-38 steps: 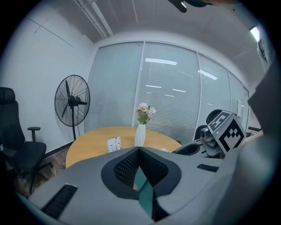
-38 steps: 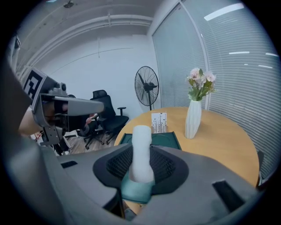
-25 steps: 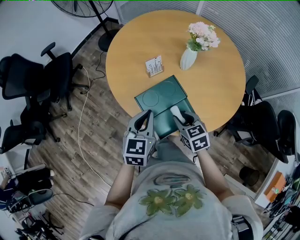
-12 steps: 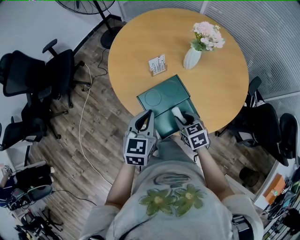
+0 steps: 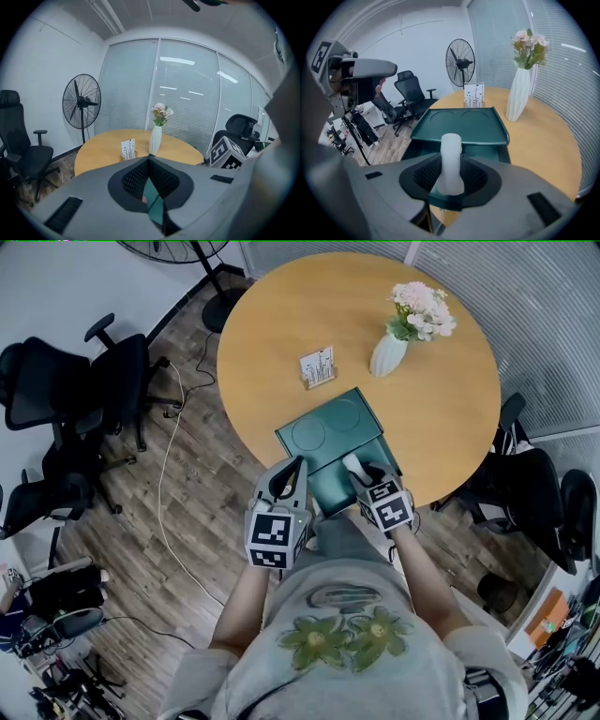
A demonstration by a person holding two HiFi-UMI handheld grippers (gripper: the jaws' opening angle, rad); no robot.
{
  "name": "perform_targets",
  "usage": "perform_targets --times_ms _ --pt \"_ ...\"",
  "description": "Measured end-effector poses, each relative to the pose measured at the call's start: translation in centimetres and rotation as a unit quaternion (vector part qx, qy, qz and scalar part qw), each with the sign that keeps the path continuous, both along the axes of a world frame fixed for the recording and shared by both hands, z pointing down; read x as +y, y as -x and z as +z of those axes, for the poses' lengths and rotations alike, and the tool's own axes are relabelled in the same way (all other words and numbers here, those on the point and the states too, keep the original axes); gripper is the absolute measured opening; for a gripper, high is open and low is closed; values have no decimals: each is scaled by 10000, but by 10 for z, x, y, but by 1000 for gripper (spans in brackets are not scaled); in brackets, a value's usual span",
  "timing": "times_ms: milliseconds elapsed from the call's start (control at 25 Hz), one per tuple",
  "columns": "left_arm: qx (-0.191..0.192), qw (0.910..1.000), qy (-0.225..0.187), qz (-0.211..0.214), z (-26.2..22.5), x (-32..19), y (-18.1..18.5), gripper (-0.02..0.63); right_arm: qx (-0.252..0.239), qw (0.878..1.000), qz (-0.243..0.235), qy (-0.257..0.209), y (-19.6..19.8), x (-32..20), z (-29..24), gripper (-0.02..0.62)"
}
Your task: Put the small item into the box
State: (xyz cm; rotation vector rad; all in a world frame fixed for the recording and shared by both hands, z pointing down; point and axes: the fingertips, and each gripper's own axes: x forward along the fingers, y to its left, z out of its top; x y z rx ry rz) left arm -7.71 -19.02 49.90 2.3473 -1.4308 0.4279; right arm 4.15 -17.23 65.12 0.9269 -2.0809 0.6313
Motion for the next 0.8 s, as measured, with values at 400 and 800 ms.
perform_targets --times_ms 400,800 --pt "18 10000 55 -39 2 -2 4 2 233 9993 -174 225 0 -1 24 132" --pt "26 10000 65 -52 3 -4 4 2 481 9967 -387 521 2 -1 43 135"
